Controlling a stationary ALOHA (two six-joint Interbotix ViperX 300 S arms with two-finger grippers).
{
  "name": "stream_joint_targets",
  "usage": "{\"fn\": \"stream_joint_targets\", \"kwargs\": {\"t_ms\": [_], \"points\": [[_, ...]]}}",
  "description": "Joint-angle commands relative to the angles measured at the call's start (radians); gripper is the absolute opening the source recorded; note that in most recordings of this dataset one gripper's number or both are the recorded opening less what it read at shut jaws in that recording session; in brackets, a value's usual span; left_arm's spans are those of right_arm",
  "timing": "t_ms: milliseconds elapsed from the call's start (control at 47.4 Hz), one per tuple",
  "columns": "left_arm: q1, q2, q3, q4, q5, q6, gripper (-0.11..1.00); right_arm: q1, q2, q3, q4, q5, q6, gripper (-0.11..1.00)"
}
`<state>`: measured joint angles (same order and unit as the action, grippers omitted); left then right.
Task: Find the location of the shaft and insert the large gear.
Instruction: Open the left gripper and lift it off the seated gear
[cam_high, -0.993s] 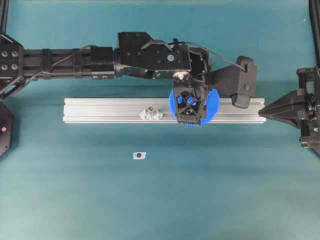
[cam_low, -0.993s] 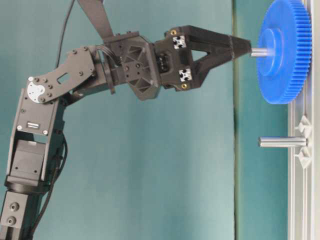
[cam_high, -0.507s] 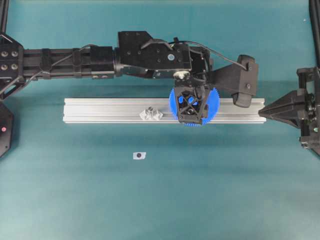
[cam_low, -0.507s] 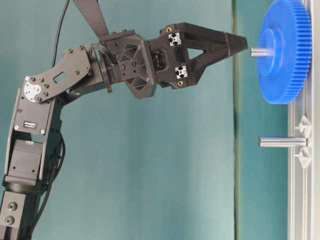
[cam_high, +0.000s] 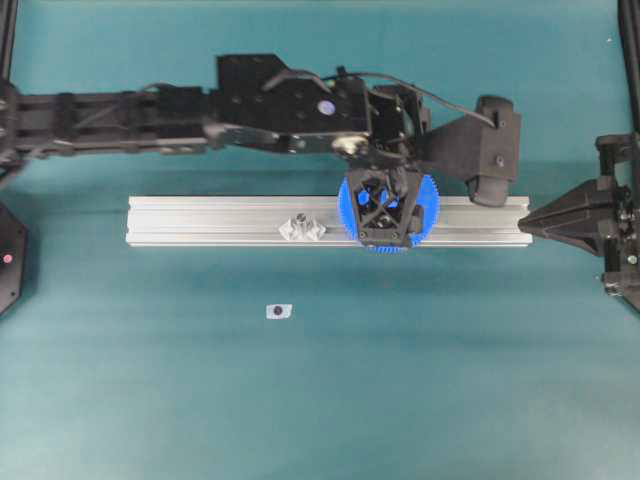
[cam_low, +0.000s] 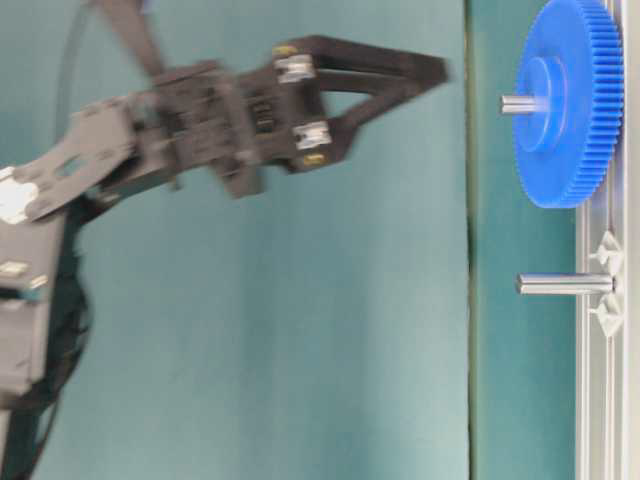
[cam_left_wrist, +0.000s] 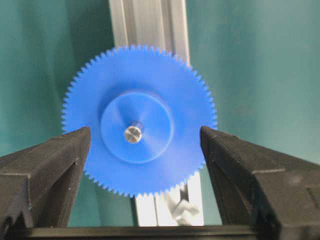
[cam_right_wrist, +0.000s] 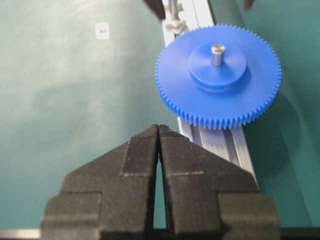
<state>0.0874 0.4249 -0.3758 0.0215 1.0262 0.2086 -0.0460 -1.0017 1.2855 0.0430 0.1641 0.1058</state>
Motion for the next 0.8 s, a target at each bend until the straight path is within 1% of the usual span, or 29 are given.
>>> {"fn": "stream_joint_targets", "kwargs": {"t_ms": [0, 275, 380, 549, 781], "points": [[-0.003, -0.071, 0.006, 0.005, -0.023, -0.002, 0.85, -0.002, 0.003, -0.009, 0.000, 0.003, 0.008, 0.03], [-0.005, -0.130, 0.052, 0.005, -0.046, -0.031, 0.85, -0.002, -0.009, -0.009, 0.000, 0.005, 0.008, 0.03], [-0.005, -0.160, 0.078, 0.005, -0.072, -0.037, 0.85, -0.002, -0.011, -0.009, 0.000, 0.005, 0.008, 0.03], [-0.005, -0.222, 0.160, 0.006, -0.146, -0.043, 0.85, -0.002, -0.011, -0.009, -0.002, 0.005, 0.008, 0.03], [-0.011, -0.298, 0.275, 0.005, -0.215, -0.086, 0.85, 0.000, -0.012, -0.009, 0.000, 0.005, 0.008, 0.03]]}}
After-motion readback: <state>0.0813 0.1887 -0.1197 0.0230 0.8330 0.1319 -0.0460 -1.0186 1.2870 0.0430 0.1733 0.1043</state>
